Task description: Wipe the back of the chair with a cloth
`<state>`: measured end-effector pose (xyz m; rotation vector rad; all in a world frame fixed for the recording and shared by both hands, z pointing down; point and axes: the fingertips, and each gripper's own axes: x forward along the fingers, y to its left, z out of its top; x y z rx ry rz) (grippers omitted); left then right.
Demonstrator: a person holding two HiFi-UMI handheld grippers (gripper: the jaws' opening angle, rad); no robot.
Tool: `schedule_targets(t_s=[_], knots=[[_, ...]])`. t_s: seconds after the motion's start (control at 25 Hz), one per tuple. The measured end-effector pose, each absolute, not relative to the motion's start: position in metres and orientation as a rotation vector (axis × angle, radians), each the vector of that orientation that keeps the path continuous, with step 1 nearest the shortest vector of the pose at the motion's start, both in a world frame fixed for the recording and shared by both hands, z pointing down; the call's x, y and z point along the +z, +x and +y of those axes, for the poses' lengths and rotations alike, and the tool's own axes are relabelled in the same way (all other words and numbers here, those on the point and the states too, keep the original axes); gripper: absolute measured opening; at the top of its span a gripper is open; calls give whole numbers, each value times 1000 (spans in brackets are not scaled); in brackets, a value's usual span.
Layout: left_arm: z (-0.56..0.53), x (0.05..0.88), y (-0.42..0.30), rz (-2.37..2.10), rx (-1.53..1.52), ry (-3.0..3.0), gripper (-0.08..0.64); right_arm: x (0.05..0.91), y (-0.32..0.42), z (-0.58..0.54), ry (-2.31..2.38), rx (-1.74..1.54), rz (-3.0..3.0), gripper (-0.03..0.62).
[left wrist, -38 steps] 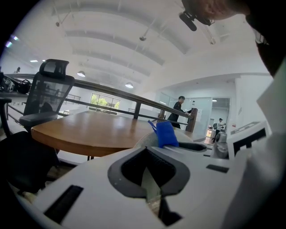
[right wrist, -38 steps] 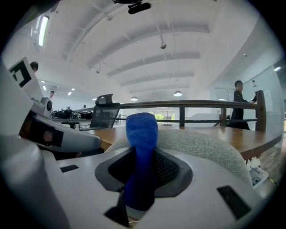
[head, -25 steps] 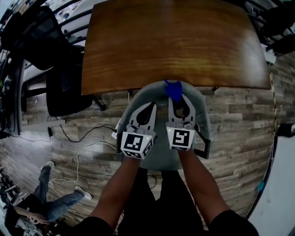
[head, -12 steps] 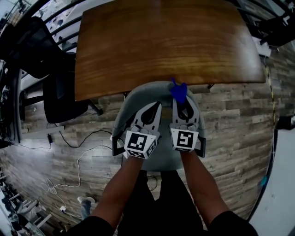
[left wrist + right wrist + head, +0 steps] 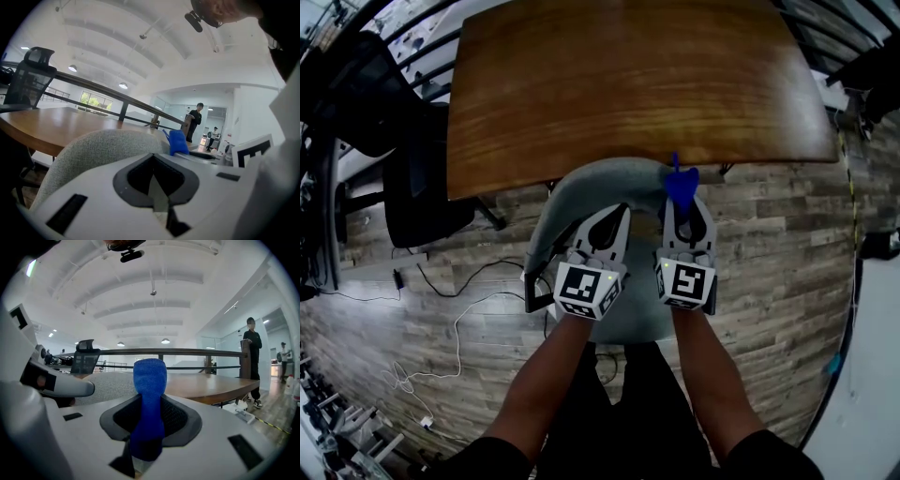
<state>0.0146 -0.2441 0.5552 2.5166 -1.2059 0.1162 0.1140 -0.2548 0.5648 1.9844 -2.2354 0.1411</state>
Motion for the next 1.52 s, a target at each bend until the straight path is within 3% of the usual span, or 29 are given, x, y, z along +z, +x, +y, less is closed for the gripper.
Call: schedule_targets(t_s=[0.28,1.12,1.52], knots=[[-245,563,-13,-1273,110,2474,-2,557,90,-247,1956,159,-2305,110],[-229,604,-154,-1556,133,2252,-2,607,-97,-243,1475,188,-2599,110],[-228,615,-172,-1573,132,2217,-2,624,-111,-256,1449,204,-2582,111]])
